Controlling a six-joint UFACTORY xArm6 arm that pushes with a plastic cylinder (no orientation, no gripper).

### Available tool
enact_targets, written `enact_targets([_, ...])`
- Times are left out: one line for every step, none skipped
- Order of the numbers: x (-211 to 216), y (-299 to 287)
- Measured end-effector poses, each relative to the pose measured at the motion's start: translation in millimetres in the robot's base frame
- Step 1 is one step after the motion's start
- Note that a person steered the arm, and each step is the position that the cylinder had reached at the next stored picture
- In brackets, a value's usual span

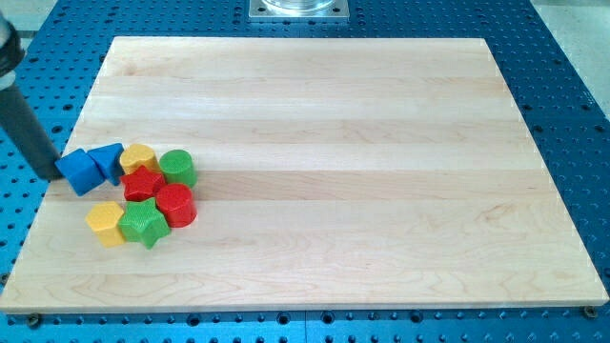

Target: Nudge the blue blocks slightly downwards

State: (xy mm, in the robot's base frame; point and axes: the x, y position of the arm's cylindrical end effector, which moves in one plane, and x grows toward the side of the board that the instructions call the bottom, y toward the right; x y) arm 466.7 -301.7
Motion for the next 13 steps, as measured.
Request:
enact_targets([3, 0])
enact_targets([-3, 13])
enact_targets([-40, 20])
enact_targets([-78, 25])
enact_targets([-107, 28])
enact_targets([-108, 29])
enact_targets([-66, 29])
enact_targets([-37, 29])
enact_targets([-23, 29])
enact_targets([-16, 29])
enact_targets([1, 29])
enact_targets([3, 29])
enact_targets([13, 29])
